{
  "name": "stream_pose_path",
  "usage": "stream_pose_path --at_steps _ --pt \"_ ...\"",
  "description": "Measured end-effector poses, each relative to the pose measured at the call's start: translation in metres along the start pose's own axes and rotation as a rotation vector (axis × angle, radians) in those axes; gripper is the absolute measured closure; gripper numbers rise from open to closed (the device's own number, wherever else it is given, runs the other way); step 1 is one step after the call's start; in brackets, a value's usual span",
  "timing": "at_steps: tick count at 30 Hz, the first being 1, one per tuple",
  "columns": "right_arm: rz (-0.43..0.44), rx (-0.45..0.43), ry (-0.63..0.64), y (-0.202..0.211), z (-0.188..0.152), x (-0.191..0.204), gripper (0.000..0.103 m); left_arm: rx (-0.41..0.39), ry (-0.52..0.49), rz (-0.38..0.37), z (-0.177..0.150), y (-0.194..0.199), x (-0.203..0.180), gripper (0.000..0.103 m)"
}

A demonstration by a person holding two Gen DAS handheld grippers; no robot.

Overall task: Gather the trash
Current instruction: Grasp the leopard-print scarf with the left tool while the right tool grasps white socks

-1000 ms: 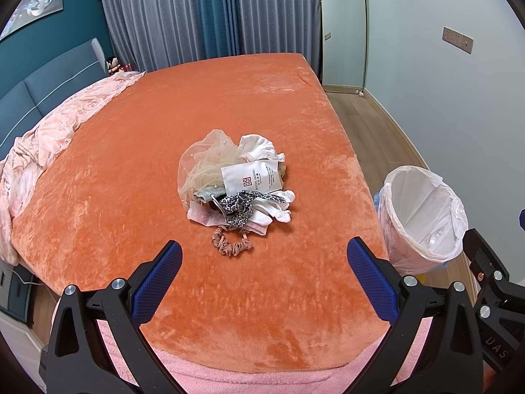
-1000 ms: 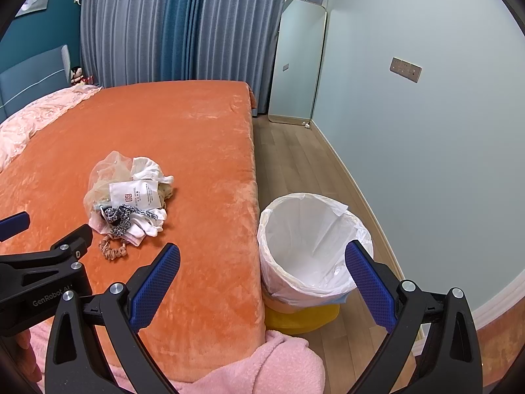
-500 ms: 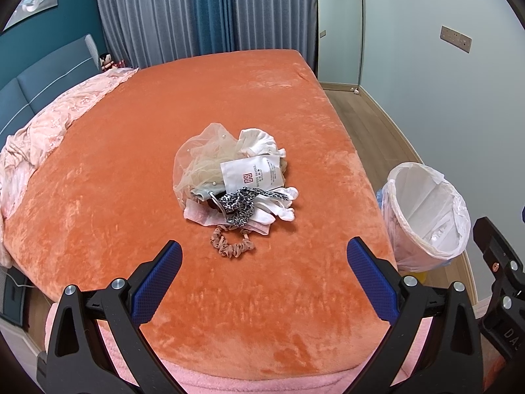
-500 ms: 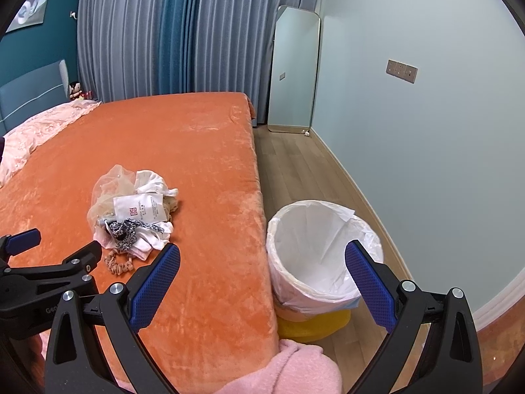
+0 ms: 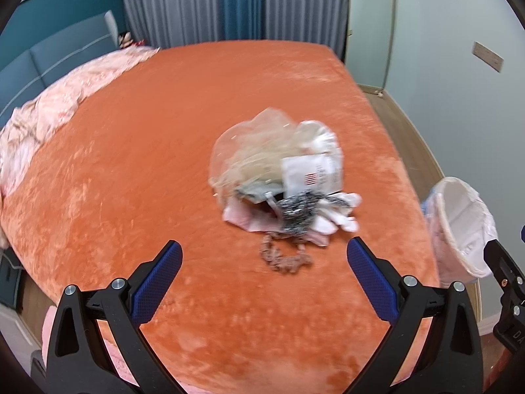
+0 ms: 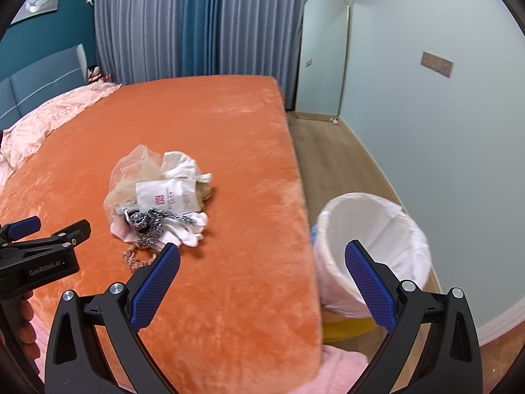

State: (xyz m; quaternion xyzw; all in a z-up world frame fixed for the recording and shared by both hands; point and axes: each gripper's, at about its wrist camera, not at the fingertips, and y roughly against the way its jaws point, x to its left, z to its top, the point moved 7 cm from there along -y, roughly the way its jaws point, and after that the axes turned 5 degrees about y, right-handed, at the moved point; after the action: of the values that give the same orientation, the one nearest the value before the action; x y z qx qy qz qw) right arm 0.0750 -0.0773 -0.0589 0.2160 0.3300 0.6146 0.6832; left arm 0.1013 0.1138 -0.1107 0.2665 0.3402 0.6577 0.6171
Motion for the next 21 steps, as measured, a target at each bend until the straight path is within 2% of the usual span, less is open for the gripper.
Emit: stream_pose_path --at_steps 5,11,18,21 --pt "0.041 0.054 0.007 -0.034 -0.003 0.026 0.007 0.074 0.061 0.021 -0.007 -0.036 0.030 0.007" --pt "0.075 0.102 0.006 -0.073 -0.005 0.048 0.007 0.106 0.057 -0.025 -0.002 -0.066 0.027 0.008" --pt "0.091 0.154 0.015 -0.110 -0.006 0.059 0.012 0.138 0.032 -0.132 0.015 -0.106 -0.014 0.024" --pt "0.105 0.172 0.010 -0.121 -0.006 0.061 0.016 0.161 0.009 -0.155 0.018 -0.124 -0.029 0.035"
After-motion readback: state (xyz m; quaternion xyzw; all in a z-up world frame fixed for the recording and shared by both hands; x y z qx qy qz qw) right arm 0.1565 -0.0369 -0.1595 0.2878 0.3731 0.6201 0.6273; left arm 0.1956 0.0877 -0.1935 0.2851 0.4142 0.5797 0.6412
